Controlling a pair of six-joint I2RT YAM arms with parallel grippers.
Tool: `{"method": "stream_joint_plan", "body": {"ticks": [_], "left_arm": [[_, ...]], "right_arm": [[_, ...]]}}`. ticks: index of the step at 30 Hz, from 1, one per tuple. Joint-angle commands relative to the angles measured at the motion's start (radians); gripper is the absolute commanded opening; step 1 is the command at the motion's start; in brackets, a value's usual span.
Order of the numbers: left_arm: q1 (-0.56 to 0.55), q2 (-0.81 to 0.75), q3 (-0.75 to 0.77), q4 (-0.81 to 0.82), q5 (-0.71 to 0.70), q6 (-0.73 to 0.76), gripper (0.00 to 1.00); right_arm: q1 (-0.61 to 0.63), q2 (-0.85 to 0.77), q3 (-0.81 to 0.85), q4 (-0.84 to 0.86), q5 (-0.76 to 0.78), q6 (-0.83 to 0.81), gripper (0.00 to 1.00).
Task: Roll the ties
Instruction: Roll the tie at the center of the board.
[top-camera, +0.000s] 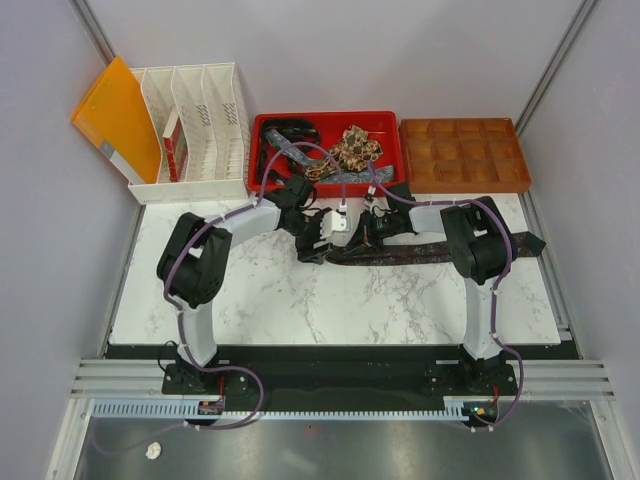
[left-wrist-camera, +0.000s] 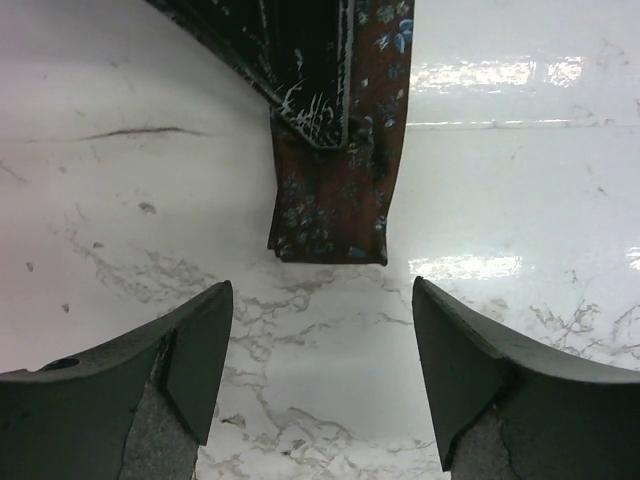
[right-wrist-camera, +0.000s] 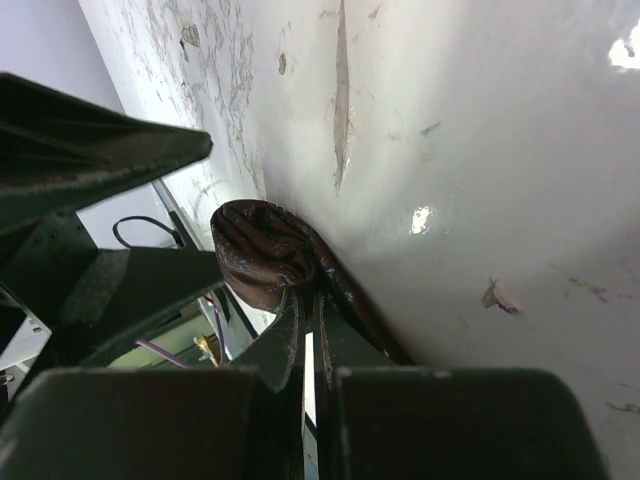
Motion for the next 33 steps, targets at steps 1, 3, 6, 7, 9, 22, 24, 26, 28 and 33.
{"method": "stream_joint_plan", "body": {"ticks": [1, 3, 6, 7, 9, 22, 24, 26, 28, 33], "left_arm": [[-0.04, 0.008, 0.02, 0.024, 0.0, -0.016, 0.79], [-0.053, 0.025, 0.029, 0.024, -0.023, -0.02, 0.74], [-0.058, 0.035, 0.042, 0.021, -0.04, -0.025, 0.54], [-0.058, 0.034, 0.043, 0.016, -0.043, -0.027, 0.46], [-0.058, 0.02, 0.045, 0.012, -0.044, -0.025, 0.4], [-0.058, -0.028, 0.097, 0.013, 0.077, -0.074, 0.26], [-0.063, -0.015, 0.12, 0.013, 0.078, -0.088, 0.3], [-0.066, 0.003, 0.126, 0.01, 0.066, -0.085, 0.35], [-0.064, 0.014, 0.125, -0.001, 0.036, -0.073, 0.41], [-0.023, -0.006, 0.076, -0.068, 0.025, -0.004, 0.6]], "right_arm": [[0.01, 0.079, -0.048, -0.08, 0.334, -0.079, 0.0], [0.019, 0.081, -0.057, -0.042, 0.316, -0.05, 0.0], [0.029, 0.087, -0.064, -0.01, 0.302, -0.013, 0.0], [0.033, 0.092, -0.061, -0.005, 0.299, -0.007, 0.0], [0.04, 0.099, -0.061, 0.018, 0.292, 0.012, 0.0], [0.069, 0.105, -0.065, 0.055, 0.282, 0.056, 0.0], [0.069, 0.104, -0.07, 0.061, 0.28, 0.059, 0.0], [0.071, 0.105, -0.068, 0.064, 0.282, 0.059, 0.0], [0.071, 0.104, -0.067, 0.063, 0.283, 0.058, 0.0], [0.069, 0.101, -0.071, 0.063, 0.289, 0.056, 0.0]]}}
